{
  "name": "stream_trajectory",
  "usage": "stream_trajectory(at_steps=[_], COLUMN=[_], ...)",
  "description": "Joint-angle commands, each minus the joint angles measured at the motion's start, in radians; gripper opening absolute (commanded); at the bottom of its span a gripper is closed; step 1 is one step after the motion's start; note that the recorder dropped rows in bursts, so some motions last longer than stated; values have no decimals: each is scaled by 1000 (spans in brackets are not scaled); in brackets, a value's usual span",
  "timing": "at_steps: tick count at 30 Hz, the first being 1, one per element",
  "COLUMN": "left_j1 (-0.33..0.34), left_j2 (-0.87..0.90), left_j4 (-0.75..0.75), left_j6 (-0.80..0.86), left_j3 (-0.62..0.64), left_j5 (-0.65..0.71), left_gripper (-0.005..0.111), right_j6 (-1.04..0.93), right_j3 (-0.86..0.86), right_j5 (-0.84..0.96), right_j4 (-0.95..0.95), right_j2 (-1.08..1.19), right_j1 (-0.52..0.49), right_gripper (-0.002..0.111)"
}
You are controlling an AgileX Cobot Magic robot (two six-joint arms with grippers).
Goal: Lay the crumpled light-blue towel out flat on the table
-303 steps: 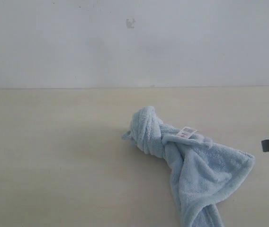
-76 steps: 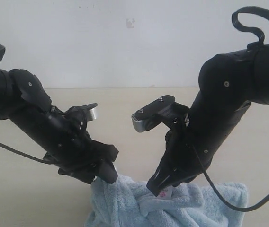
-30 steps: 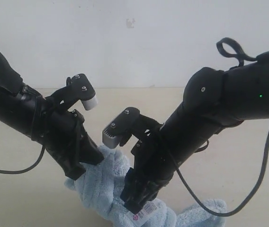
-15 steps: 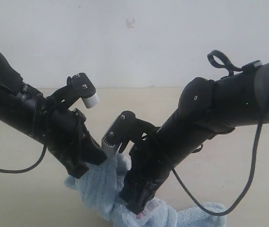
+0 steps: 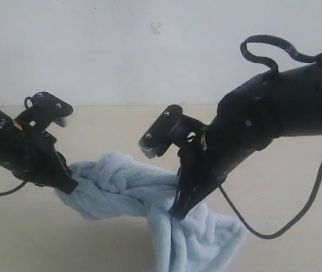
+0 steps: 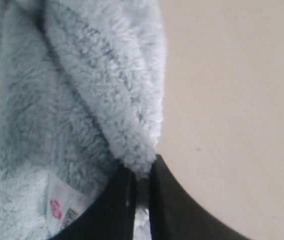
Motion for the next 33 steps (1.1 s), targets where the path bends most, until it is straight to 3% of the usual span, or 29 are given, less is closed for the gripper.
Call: stream_trajectory(at_steps=[1,5,9,14,18,26,30,33], left_j1=[68,68,68,68,68,68,68,68], left_j2=[-3,-3,-3,-3,-3,-3,-3,-3], left_j4=[81,12,12,12,7,-40,-98,-124], left_j6=[-66,29,37,37,37,37,17,12], left_j3=[8,8,8,8,8,8,8,8], left_j5=[-27,-10,-17,-27,-27,-68,-123,-133], left_gripper=[4,4,4,4,4,4,4,4], right_j6=[213,204,322,343,480,418,418,418], right_j3=[12,12,12,12,12,12,12,12], right_j5=[130,93,93,127,131,69,69,62], right_j4=[-275,-230,-232,-296,-336,-268,-266,-261], right_j2=[-6,-6,-6,-6,27,27,27,27], right_j1=[-82,-120,-192,-207,-320,-299,-299,-299], right_gripper=[0,0,0,0,0,0,13,33])
